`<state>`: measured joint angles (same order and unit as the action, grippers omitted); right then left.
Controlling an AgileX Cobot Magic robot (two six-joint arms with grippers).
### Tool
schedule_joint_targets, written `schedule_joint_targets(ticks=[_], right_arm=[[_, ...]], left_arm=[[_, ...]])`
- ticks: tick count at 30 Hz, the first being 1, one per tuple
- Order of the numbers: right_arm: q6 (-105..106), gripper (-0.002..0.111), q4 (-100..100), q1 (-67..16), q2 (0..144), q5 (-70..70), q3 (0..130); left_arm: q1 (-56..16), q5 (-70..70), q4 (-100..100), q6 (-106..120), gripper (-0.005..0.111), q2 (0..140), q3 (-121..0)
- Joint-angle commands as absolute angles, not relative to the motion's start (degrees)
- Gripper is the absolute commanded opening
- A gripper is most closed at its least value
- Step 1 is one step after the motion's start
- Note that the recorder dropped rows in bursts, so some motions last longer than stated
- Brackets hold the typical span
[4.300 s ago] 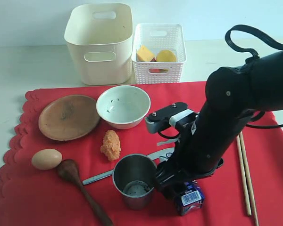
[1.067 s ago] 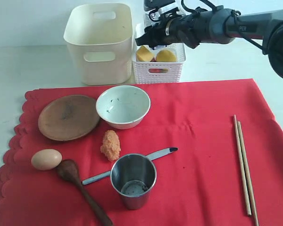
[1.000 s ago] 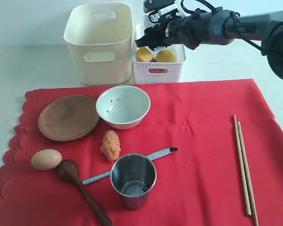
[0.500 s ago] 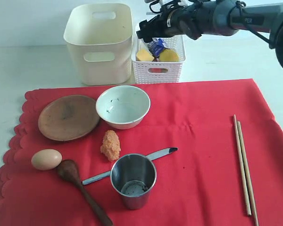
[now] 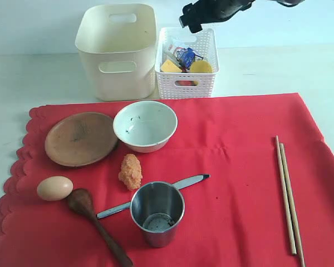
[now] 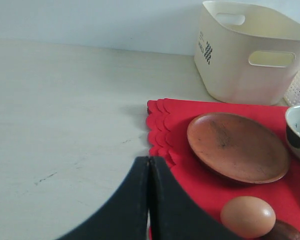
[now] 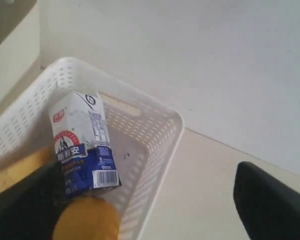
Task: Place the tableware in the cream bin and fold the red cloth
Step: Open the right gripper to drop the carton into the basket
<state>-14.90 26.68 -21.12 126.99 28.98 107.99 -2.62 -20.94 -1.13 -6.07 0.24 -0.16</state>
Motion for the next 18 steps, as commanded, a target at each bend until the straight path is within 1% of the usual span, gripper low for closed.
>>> schedule_joint_targets(ticks=[1,10,18], right_arm=[[-11.8,0.087,25.1,-20.9,123.9,36.1,108.4],[-0.4,0.086,11.8,-21.0,119.7,46.8,108.4],[9.5,0.086,-1.2,-22.0,116.1,51.1,108.4]], left_arm=[[-2.4,-20.4,-1.4,-6.3,0.0,0.0,0.0],[-2.4,-20.4,-1.4,-6.3,0.0,0.0,0.0],[-2.4,-20.4,-1.4,-6.3,0.0,0.0,0.0]])
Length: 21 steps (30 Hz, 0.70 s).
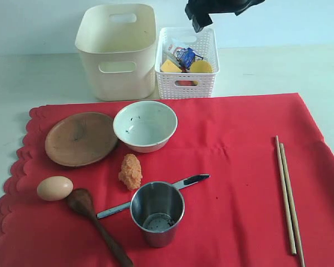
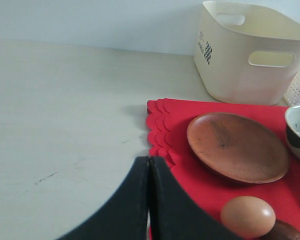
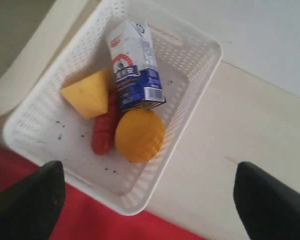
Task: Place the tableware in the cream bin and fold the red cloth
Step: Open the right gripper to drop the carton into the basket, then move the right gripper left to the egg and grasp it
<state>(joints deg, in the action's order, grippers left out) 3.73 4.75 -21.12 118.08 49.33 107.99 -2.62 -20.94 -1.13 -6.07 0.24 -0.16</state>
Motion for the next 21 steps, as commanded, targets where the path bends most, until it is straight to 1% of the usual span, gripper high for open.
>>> schedule_joint_targets(ticks=[1,6,21], right_arm=[[11.2,0.086,-2.9,-22.2,115.9,51.7,108.4],[16.5,0.086,-7.7,-25.2,115.1,53.7,108.4],[24.1,0.086,-10.5,-38.2,115.1,57.3,108.4]], left_arm=[[-2.4,-20.4,-1.4,-6.3,0.0,0.0,0.0],[-2.4,-20.4,-1.4,-6.3,0.0,0.0,0.0],[-2.4,-20.4,-1.4,-6.3,0.0,0.0,0.0]])
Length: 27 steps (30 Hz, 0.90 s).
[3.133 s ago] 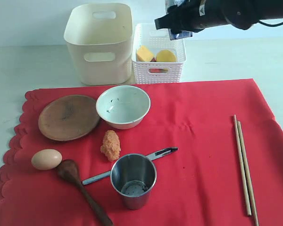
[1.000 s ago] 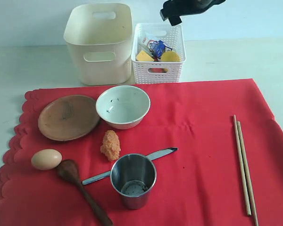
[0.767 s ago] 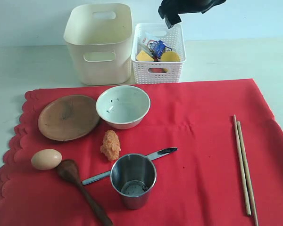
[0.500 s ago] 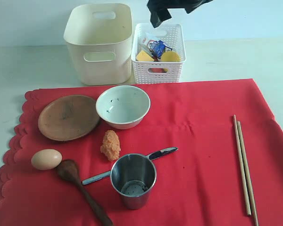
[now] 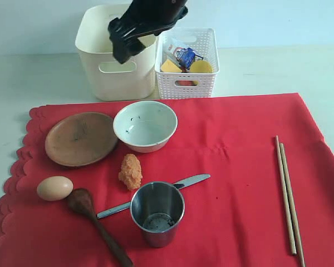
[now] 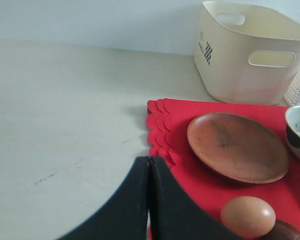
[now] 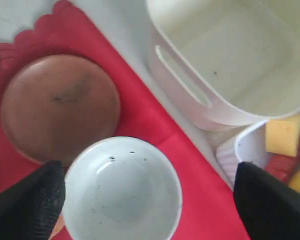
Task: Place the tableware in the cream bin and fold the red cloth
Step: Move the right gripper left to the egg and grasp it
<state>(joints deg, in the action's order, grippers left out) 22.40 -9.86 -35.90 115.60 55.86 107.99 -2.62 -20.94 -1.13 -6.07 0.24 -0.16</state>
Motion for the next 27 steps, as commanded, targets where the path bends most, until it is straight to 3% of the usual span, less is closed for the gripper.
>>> schedule_joint_targets(ticks=[1,11,27], right_arm=[[24.4,0.086,-10.5,-38.9,115.1,57.8,108.4],[26.0,0.078,-13.2,-44.3,116.6,58.8,108.4],[33.5,0.078,-15.5,-53.6,126.5,57.6,108.3]], left_arm=[[-2.4,-20.4,-1.4,-6.3,0.0,0.0,0.0],[-2.4,-20.4,-1.4,-6.3,0.0,0.0,0.0],[-2.4,-20.4,-1.4,-6.3,0.0,0.0,0.0]])
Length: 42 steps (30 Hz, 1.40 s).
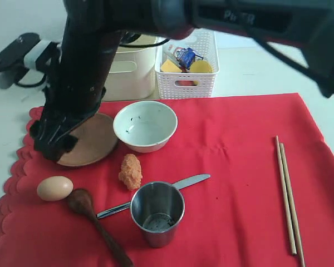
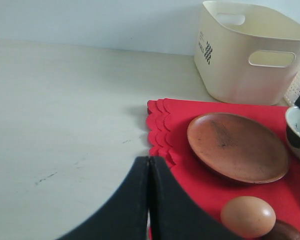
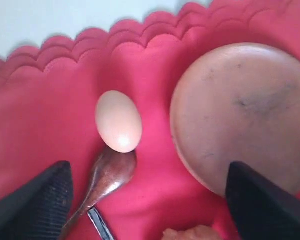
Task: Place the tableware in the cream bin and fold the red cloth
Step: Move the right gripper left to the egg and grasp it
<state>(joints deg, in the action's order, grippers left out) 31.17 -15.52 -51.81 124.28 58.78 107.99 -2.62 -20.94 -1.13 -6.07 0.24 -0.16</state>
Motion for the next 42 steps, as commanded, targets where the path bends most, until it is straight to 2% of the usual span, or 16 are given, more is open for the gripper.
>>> schedule_joint_targets(ticks=[1,7,12,30,34,36,38,42], right_arm=[[33.5,0.078,-15.2,-54.0,127.1,57.1,108.3],[34.8,0.078,-13.8,-56.3,129.7,54.3,108.3],[36.4,0.073,-12.7,-57.8,131.0,52.8,108.3],[36.4,0.072,-11.6,-58.6,135.7,48.2,108.3],[36.1,0.062,-11.7,-58.6,135.8,47.4,108.3],[35.8,0.049,-11.7,-58.6,135.8,47.4,108.3],[35.8,0.042,-11.7,-58.6,135.8,48.0,108.3],[35.8,0.04,-11.7,-58.6,135.8,49.2,108.3]], left_arm=[[-2.4,-20.4,-1.4,-6.3,0.0,0.0,0.0],[-2.4,-20.4,-1.4,-6.3,0.0,0.0,0.0],[-2.4,-20.4,-1.4,-6.3,0.0,0.0,0.0],[-2.4,-20.4,-1.4,-6.3,0.0,0.0,0.0],[-2.4,-20.4,-1.4,-6.3,0.0,0.0,0.0],[-2.4,-20.4,-1.4,-6.3,0.0,0.0,0.0],[-2.4,-20.4,-1.4,-6.3,0.0,0.0,0.0],[-2.4,-20.4,-1.4,-6.3,0.0,0.0,0.0]])
